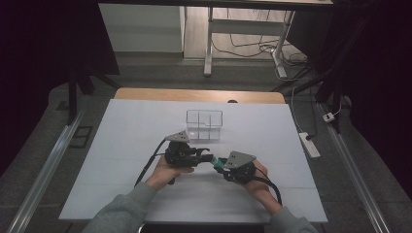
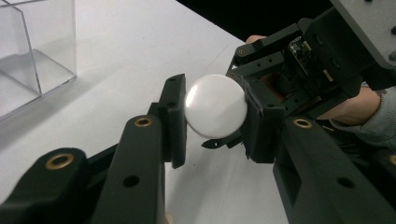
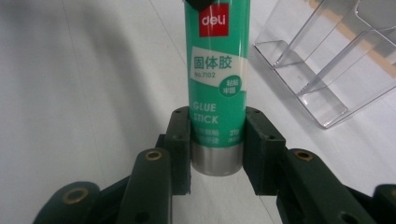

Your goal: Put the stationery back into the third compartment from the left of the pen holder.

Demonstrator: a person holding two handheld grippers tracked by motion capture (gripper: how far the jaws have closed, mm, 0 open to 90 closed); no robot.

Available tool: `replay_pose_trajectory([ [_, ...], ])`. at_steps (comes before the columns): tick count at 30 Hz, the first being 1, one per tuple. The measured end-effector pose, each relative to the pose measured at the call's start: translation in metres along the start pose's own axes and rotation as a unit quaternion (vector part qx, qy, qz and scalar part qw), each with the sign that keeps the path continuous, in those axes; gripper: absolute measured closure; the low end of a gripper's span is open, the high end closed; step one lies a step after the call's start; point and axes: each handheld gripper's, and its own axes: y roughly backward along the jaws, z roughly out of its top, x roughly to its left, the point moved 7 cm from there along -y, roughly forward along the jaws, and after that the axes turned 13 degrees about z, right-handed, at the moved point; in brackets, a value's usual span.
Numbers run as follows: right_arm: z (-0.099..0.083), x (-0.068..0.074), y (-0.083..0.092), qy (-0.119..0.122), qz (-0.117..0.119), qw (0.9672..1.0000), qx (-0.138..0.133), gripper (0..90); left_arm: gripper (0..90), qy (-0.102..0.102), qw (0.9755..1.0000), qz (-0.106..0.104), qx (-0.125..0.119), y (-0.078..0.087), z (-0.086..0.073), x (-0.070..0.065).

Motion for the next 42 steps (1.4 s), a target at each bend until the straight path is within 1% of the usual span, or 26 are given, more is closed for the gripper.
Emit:
replay_pose_trajectory([
  [2, 0.000, -0.001, 0.000, -0.004, 0.002, 1.0000, -0.006, 65.0, 63.6, 0.004, 1.0000, 0.002, -0.005, 0.000, 0.001, 0.000],
  [3, 0.001, -0.001, 0.000, -0.007, 0.002, 0.9999, -0.013, 65.0, 63.0, 0.004, 1.0000, 0.004, -0.007, -0.001, 0.001, 0.000],
  [7, 0.003, -0.001, 0.002, -0.017, 0.004, 0.9995, -0.025, 65.0, 61.8, -0.003, 0.9999, 0.013, -0.005, -0.004, 0.001, -0.003],
  [10, 0.003, -0.001, 0.002, -0.019, 0.006, 0.9995, -0.026, 65.0, 64.0, -0.003, 0.9999, 0.010, -0.007, -0.004, 0.002, -0.005],
  [13, 0.003, -0.001, 0.002, -0.021, 0.009, 0.9993, -0.030, 65.0, 64.3, -0.004, 0.9999, 0.007, -0.007, -0.003, 0.002, -0.004],
  [17, 0.004, -0.001, 0.002, -0.033, 0.011, 0.9986, -0.039, 63.4, 64.6, -0.006, 1.0000, 0.004, -0.006, -0.001, 0.003, -0.003],
  [19, 0.003, -0.002, 0.004, -0.045, 0.012, 0.9980, -0.043, 58.5, 64.6, -0.013, 0.9998, 0.014, -0.010, 0.003, 0.006, -0.001],
  [21, 0.002, -0.006, 0.007, -0.062, 0.009, 0.9971, -0.044, 53.8, 64.6, -0.007, 0.9997, 0.014, -0.018, 0.007, 0.010, 0.001],
  [22, 0.001, -0.007, 0.009, -0.074, 0.012, 0.9961, -0.047, 52.6, 64.6, -0.009, 0.9995, 0.021, -0.021, 0.010, 0.012, 0.004],
  [23, 0.000, -0.008, 0.011, -0.081, 0.012, 0.9954, -0.051, 50.7, 64.6, -0.010, 0.9993, 0.028, -0.022, 0.011, 0.013, 0.005],
  [24, -0.001, -0.009, 0.013, -0.085, 0.010, 0.9951, -0.049, 49.0, 64.6, -0.012, 0.9989, 0.037, -0.025, 0.015, 0.016, 0.009],
  [26, -0.003, -0.011, 0.018, -0.098, 0.011, 0.9937, -0.054, 47.2, 64.6, -0.004, 0.9985, 0.042, -0.034, 0.020, 0.021, 0.014],
  [28, -0.007, -0.012, 0.024, -0.109, 0.009, 0.9925, -0.056, 45.8, 64.6, -0.003, 0.9979, 0.051, -0.041, 0.024, 0.027, 0.018],
  [30, -0.012, -0.013, 0.029, -0.115, 0.005, 0.9918, -0.055, 44.5, 64.6, 0.001, 0.9974, 0.052, -0.050, 0.028, 0.035, 0.022],
  [32, -0.017, -0.015, 0.036, -0.123, 0.001, 0.9908, -0.056, 43.8, 64.5, -0.004, 0.9964, 0.063, -0.056, 0.031, 0.047, 0.027],
  [34, -0.023, -0.015, 0.043, -0.130, -0.003, 0.9900, -0.054, 43.1, 64.5, -0.006, 0.9958, 0.069, -0.060, 0.032, 0.057, 0.031],
  [37, -0.032, -0.016, 0.053, -0.138, -0.013, 0.9888, -0.055, 41.8, 64.5, -0.005, 0.9942, 0.090, -0.059, 0.028, 0.074, 0.042],
  [38, -0.035, -0.016, 0.057, -0.142, -0.016, 0.9884, -0.051, 41.5, 64.5, -0.006, 0.9935, 0.098, -0.059, 0.026, 0.079, 0.046],
  [42, -0.049, -0.018, 0.068, -0.155, -0.029, 0.9865, -0.045, 40.2, 64.5, -0.003, 0.9919, 0.118, -0.046, 0.013, 0.096, 0.061],
])
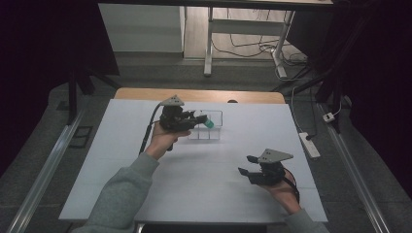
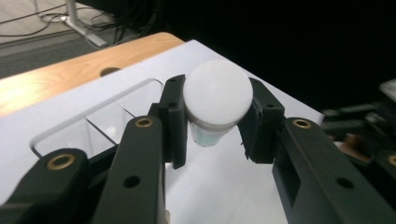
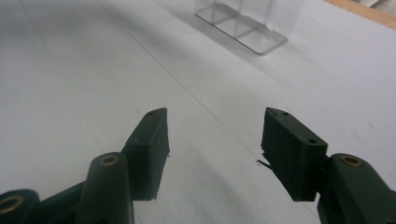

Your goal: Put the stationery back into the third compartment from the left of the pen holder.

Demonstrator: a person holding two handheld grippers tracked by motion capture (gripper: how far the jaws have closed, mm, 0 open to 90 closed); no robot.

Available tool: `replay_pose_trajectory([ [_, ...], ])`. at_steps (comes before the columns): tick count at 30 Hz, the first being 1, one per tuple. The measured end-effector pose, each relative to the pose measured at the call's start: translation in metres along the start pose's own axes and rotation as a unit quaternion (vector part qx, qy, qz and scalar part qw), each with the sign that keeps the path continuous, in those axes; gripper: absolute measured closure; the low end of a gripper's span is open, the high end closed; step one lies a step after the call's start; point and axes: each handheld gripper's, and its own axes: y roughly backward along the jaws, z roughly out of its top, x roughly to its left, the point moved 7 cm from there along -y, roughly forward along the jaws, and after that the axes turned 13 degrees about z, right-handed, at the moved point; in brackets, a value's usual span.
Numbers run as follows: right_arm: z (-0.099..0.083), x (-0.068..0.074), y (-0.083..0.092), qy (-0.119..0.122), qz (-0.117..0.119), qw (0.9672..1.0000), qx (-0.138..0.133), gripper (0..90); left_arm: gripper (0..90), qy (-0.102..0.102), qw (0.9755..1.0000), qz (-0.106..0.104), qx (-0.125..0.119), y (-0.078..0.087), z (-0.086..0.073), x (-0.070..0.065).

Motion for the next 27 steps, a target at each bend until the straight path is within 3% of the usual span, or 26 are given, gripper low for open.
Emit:
replay_pose_trajectory([
  [5, -0.007, -0.005, 0.013, -0.010, -0.014, 0.9998, -0.003, 39.8, 64.4, -0.010, 0.9996, 0.018, 0.022, -0.025, 0.015, 0.007],
  [9, -0.010, -0.007, 0.020, -0.017, -0.022, 0.9996, -0.004, 39.7, 64.3, -0.025, 0.9978, 0.036, 0.050, -0.046, 0.019, 0.010],
  [13, -0.015, -0.009, 0.024, -0.019, -0.024, 0.9995, -0.003, 39.6, 63.6, -0.027, 0.9963, 0.027, 0.077, -0.060, 0.016, 0.010],
  [14, -0.016, -0.010, 0.024, -0.020, -0.024, 0.9995, -0.004, 39.6, 61.7, -0.033, 0.9960, 0.029, 0.078, -0.062, 0.014, 0.009],
  [15, -0.017, -0.010, 0.025, -0.022, -0.024, 0.9995, -0.002, 39.6, 53.4, -0.036, 0.9956, 0.028, 0.082, -0.063, 0.013, 0.008],
  [16, -0.018, -0.011, 0.026, -0.021, -0.024, 0.9995, -0.003, 39.5, 43.5, -0.039, 0.9951, 0.031, 0.085, -0.061, 0.012, 0.008],
  [18, -0.018, -0.011, 0.027, -0.023, -0.026, 0.9994, -0.004, 39.5, 36.3, -0.048, 0.9952, 0.032, 0.079, -0.053, 0.011, 0.007],
  [21, -0.020, -0.013, 0.031, -0.021, -0.033, 0.9992, -0.005, 39.4, 34.6, -0.059, 0.9953, 0.043, 0.063, -0.028, 0.001, 0.009],
  [25, -0.026, -0.018, 0.039, -0.025, -0.040, 0.9989, -0.008, 39.4, 34.9, -0.068, 0.9938, 0.058, 0.067, 0.010, -0.027, 0.015],
  [27, -0.028, -0.021, 0.041, -0.029, -0.042, 0.9986, -0.012, 39.2, 35.1, -0.063, 0.9939, 0.062, 0.066, 0.029, -0.042, 0.019],
])
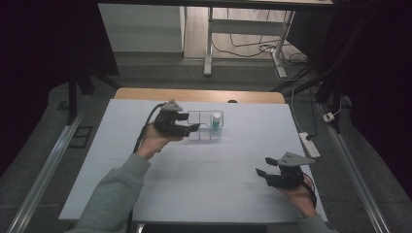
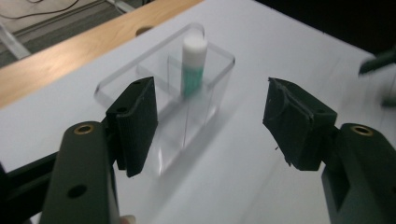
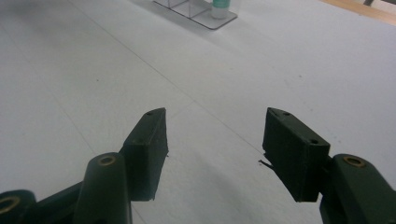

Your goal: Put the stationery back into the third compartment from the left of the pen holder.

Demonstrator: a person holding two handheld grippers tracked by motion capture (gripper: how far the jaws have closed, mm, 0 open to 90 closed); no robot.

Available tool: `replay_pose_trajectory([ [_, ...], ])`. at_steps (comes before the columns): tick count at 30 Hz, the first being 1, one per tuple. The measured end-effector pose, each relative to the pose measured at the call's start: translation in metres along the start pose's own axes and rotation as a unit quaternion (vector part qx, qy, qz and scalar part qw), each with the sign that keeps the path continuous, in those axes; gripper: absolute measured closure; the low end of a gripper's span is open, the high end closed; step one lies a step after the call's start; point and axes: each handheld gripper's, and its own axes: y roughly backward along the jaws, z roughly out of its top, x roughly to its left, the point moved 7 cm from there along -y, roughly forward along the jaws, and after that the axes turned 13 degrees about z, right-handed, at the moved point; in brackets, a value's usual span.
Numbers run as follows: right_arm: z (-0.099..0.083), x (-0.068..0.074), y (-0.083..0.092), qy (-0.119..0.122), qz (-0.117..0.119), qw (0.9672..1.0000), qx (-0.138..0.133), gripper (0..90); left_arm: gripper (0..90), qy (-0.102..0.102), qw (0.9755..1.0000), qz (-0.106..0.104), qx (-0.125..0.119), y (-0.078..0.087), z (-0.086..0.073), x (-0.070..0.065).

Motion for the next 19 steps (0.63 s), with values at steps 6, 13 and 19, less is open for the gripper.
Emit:
replay_pose_trajectory([
  [6, -0.003, -0.004, 0.003, -0.004, -0.002, 1.0000, -0.001, 37.7, 35.2, 0.004, 0.9999, 0.012, 0.002, 0.042, -0.047, 0.008],
  [13, -0.005, -0.006, 0.005, -0.008, 0.001, 0.9999, -0.007, 36.6, 35.2, 0.017, 0.9995, 0.022, 0.011, 0.071, -0.097, 0.007],
  [19, 0.000, -0.005, 0.005, 0.001, -0.002, 1.0000, -0.009, 34.9, 35.0, 0.014, 0.9993, 0.032, 0.014, 0.079, -0.112, 0.006],
])
